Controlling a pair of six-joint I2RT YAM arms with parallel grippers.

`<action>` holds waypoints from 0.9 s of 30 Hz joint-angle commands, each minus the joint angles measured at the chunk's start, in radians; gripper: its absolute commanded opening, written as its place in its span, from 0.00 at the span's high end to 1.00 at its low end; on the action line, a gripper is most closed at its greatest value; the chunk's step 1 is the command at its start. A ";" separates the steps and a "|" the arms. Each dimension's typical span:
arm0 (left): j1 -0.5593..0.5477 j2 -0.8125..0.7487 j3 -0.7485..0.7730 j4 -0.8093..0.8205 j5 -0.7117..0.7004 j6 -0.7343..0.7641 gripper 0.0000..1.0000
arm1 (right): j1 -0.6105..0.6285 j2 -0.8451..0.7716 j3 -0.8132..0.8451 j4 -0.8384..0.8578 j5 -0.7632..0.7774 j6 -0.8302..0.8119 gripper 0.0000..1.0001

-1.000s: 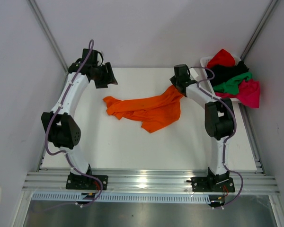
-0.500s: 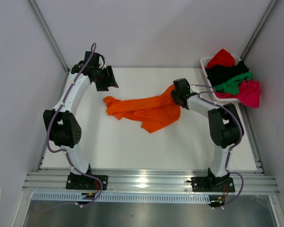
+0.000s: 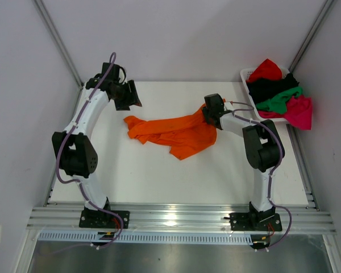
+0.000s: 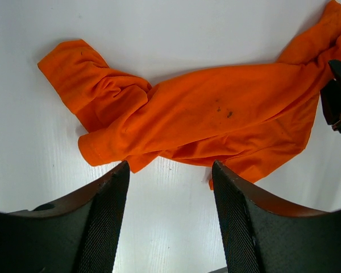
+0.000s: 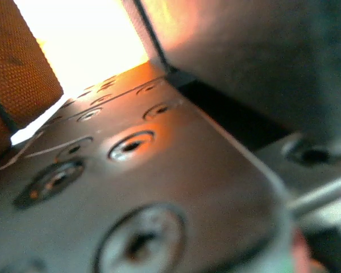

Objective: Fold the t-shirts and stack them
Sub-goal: Flatten the tshirt out

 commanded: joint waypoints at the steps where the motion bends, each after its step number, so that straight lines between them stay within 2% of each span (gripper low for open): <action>1: -0.006 -0.036 -0.005 0.017 -0.003 0.018 0.37 | -0.003 0.011 0.043 0.035 0.024 -0.033 0.57; 6: -0.006 -0.019 0.004 0.017 0.026 0.010 0.37 | -0.015 0.014 0.043 0.046 0.031 -0.051 0.62; 8: -0.006 -0.016 0.004 0.017 0.030 0.009 0.37 | -0.023 0.014 0.038 0.057 0.028 -0.062 0.71; 9: -0.006 -0.014 0.009 0.015 0.032 0.010 0.37 | -0.023 0.017 0.040 0.061 0.029 -0.071 0.82; 11: -0.006 -0.014 0.012 0.014 0.029 0.010 0.37 | -0.026 0.029 0.046 0.101 0.020 -0.102 0.96; 12: -0.006 -0.013 0.015 0.014 0.029 0.010 0.37 | -0.026 0.034 0.054 0.101 0.015 -0.106 1.00; 19: -0.006 -0.023 0.012 0.010 0.007 0.018 0.37 | -0.031 0.095 0.152 0.118 0.005 -0.183 1.00; 22: -0.006 -0.023 0.012 0.010 0.007 0.016 0.37 | -0.037 0.152 0.244 0.164 -0.034 -0.263 1.00; 27: -0.007 -0.023 0.015 0.015 0.020 0.012 0.37 | -0.048 0.275 0.486 0.197 -0.144 -0.364 1.00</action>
